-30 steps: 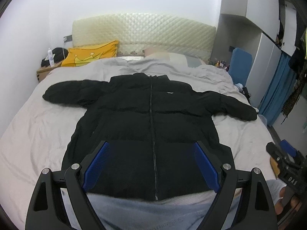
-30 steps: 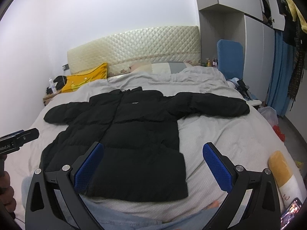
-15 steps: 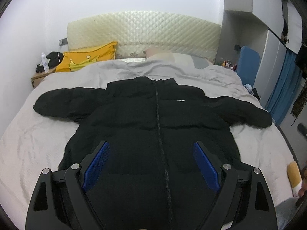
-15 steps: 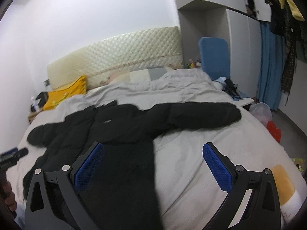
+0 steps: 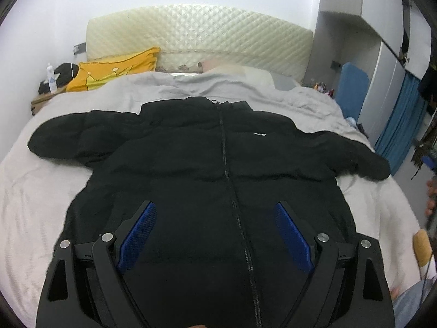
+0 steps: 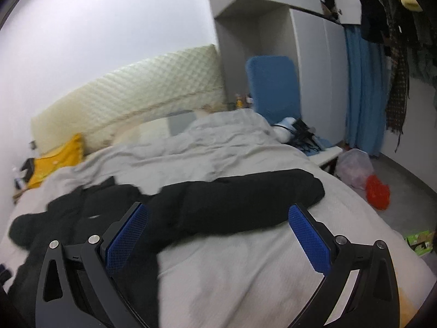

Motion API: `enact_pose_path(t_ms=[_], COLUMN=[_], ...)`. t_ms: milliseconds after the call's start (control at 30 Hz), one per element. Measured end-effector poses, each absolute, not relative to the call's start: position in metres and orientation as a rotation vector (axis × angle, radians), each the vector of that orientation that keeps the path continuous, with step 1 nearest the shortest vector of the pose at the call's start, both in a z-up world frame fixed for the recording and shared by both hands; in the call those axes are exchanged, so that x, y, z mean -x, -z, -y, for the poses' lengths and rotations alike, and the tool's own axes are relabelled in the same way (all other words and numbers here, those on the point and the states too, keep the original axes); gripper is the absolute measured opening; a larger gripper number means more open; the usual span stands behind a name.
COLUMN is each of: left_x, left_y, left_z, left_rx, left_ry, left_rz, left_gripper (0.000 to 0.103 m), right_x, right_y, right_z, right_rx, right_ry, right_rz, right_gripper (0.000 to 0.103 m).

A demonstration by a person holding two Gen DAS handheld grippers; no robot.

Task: Fold large clothes
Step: 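Grasp the jacket sleeve cuff with the right gripper, then lift the held sleeve up off the bed with the right gripper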

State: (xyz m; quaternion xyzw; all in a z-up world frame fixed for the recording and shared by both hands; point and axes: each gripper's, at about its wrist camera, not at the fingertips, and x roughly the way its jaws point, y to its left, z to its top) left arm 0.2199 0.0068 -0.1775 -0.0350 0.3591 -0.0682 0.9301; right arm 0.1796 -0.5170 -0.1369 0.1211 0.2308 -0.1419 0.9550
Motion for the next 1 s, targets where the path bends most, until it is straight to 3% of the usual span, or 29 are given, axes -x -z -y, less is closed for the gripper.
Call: enact_pose_path(t_ms=[333, 800, 1000], left_x=[-0.232, -0.243, -0.247], left_y=[0.201, 0.229, 0.234], left_z=[-0.018, -0.016, -0.007], left_rx=[0.107, 0.124, 0.138], left_ry=[0.109, 0.086, 0.096], left_rz=[-0.778, -0.811, -0.812], left_gripper=[0.089, 0.089, 0.089], right_x=[-0.233, -0.219, -0.249], right_y=[0.196, 0.311, 0.315], right_z=[0.596, 0.722, 0.733], right_rx=[-0.397, -0.977, -1.031], right_ry=[0.374, 0.432, 0.299], right_rz=[-0.493, -0.480, -0.419], right_gripper=[0.103, 0.101, 0.101])
